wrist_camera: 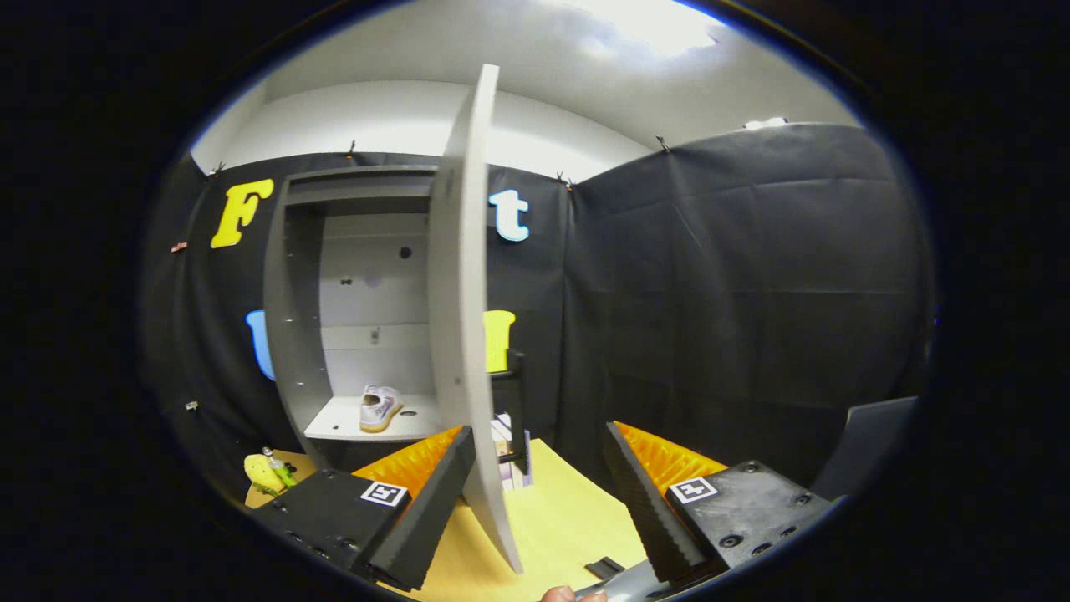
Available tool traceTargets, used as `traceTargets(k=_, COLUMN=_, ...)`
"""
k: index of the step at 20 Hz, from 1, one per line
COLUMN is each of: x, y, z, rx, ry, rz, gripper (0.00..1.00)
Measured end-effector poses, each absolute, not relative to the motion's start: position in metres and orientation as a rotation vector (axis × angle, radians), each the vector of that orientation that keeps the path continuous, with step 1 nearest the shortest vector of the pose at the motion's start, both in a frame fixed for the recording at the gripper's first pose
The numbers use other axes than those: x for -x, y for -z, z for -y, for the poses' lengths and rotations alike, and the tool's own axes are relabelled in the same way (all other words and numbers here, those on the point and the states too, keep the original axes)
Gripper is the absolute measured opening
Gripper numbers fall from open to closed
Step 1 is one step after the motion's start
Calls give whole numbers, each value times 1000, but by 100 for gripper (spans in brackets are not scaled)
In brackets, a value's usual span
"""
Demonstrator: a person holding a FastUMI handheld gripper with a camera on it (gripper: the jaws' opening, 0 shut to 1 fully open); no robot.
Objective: Open the shoe cabinet door, grab the shoes and put them into the shoe cabinet, then close the shoe cabinet door.
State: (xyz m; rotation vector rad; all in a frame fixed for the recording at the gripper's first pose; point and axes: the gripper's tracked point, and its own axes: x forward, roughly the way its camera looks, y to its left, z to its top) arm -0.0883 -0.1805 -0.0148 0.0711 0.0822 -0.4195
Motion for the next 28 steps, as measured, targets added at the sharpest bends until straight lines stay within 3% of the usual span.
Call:
traceTargets(k=6, x=44, y=37, z=238, rx=-77, ry=440, rz=-125, gripper=97)
traceTargets(k=15, x=22, y=49, z=231, rx=-122, ry=384, rz=-161, gripper=98)
traceTargets(k=28, x=17, y=48, z=104, rx=-138, ry=225, rz=-155, gripper=97)
